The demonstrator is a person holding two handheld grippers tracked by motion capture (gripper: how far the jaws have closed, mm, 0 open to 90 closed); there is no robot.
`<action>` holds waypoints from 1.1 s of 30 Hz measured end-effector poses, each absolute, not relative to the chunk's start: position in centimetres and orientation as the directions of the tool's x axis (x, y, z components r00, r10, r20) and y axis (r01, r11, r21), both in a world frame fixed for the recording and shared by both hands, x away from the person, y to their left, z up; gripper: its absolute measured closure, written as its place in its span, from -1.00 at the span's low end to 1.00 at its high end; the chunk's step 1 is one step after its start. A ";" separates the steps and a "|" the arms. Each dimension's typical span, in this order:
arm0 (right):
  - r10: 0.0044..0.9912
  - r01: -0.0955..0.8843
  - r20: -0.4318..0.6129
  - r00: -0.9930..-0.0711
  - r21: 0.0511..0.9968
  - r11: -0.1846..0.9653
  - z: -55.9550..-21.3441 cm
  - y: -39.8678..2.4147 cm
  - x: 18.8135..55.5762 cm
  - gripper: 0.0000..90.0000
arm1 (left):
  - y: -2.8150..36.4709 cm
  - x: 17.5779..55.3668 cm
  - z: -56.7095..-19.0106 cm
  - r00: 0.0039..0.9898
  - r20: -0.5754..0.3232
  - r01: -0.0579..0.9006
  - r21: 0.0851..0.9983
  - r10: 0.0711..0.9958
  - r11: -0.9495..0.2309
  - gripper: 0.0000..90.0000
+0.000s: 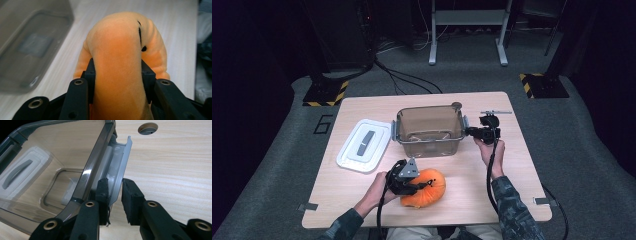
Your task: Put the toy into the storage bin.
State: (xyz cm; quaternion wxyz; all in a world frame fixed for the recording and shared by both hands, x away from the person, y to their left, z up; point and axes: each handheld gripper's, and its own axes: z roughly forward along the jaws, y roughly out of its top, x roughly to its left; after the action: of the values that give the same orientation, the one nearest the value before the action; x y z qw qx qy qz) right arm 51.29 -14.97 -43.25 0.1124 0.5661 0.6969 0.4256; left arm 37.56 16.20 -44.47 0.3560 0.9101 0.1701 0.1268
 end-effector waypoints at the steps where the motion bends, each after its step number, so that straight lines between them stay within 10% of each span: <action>1: 0.885 0.692 0.323 -0.335 0.721 -0.001 -43.2 -15.0 51.3 0.68 | 16.4 37.7 -44.4 0.895 0.107 0.243 0.696 0.432 -0.675 0.38; 10: 0.885 0.691 0.325 -0.333 0.723 -0.006 -43.3 -15.0 51.2 0.68 | 17.9 38.4 -44.6 0.802 0.039 0.407 0.695 0.597 -0.592 -0.06; 21: 0.886 0.692 0.323 -0.333 0.722 -0.003 -43.2 -14.9 51.2 0.68 | 16.2 36.8 -42.4 0.835 0.161 0.281 0.698 0.526 -0.659 -0.64; 33: 0.885 0.692 0.322 -0.335 0.722 -0.001 -43.2 -14.9 51.2 0.68 | 14.9 35.5 -43.2 0.878 0.263 0.154 0.636 0.400 -0.756 -0.83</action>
State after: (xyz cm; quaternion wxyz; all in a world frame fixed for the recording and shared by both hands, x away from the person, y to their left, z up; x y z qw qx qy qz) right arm 51.23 -14.95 -43.24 0.1135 0.5653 0.6977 0.4252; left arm 35.54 14.93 -43.22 0.3147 0.9165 0.1509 0.1954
